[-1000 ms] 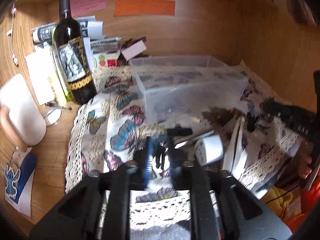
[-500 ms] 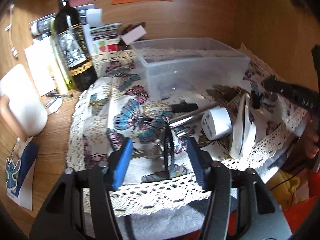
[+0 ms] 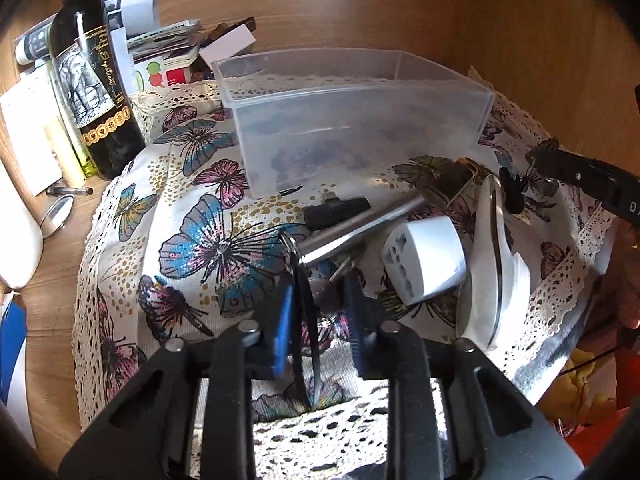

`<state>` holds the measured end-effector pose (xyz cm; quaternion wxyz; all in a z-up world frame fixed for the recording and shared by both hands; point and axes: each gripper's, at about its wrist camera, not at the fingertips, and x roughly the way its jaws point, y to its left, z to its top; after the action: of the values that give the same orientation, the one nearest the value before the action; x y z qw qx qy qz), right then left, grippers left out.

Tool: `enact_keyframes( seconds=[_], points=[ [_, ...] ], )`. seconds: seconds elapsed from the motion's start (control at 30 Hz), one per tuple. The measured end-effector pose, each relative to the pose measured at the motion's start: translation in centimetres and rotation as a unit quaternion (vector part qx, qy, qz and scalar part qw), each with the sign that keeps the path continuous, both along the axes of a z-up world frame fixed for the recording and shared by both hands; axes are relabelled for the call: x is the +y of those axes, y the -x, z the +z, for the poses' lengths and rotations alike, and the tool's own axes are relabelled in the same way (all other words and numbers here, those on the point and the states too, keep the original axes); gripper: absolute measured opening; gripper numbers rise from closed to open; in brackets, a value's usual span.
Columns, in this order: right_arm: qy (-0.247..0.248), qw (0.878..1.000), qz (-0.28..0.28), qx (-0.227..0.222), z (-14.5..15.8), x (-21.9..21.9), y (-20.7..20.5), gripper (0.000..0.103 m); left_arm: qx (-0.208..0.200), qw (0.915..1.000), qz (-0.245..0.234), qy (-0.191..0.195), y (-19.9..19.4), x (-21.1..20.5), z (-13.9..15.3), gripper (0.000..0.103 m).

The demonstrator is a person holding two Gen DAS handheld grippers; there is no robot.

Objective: Organize rigid objects
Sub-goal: 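Close the left gripper on the silver metal tube while the right gripper holds the ornament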

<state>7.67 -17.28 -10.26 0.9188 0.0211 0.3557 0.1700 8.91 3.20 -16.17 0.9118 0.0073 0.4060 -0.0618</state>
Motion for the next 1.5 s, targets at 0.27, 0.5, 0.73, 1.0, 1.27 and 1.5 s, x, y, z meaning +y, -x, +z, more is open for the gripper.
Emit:
enact_keyframes(
  seconds=[0.27, 0.5, 0.73, 1.0, 1.27, 1.5],
  points=[
    [-0.001, 1.0, 0.003, -0.001, 0.0, 0.1, -0.1, 0.029, -0.004, 0.9998, 0.015, 0.015, 2.1, 0.9, 0.8, 0.02],
    [-0.004, 1.0, 0.009, -0.007, 0.2, 0.7, 0.1, 0.029, -0.004, 0.9997, 0.019, 0.012, 3.2, 1.4, 1.3, 0.001],
    [-0.003, 1.0, 0.015, -0.011, 0.4, 1.0, 0.4, 0.029, -0.021, 0.9996, 0.017, -0.002, 3.9, 1.0, 1.9, 0.001],
    [-0.006, 1.0, 0.018, -0.009, 0.4, 1.1, 0.4, 0.029, -0.045, 0.9983, -0.014, -0.034, 2.3, -0.5, 2.9, 0.041],
    [-0.004, 1.0, 0.016, -0.007, 0.3, 0.8, 0.6, 0.029, 0.032, 0.997, -0.069, -0.014, -4.6, -0.6, 1.5, 0.039],
    [-0.004, 1.0, 0.004, -0.005, 0.4, 0.2, 0.1, 0.029, 0.056, 0.9933, -0.101, -0.003, -4.6, -1.5, 1.1, 0.019]
  ],
)
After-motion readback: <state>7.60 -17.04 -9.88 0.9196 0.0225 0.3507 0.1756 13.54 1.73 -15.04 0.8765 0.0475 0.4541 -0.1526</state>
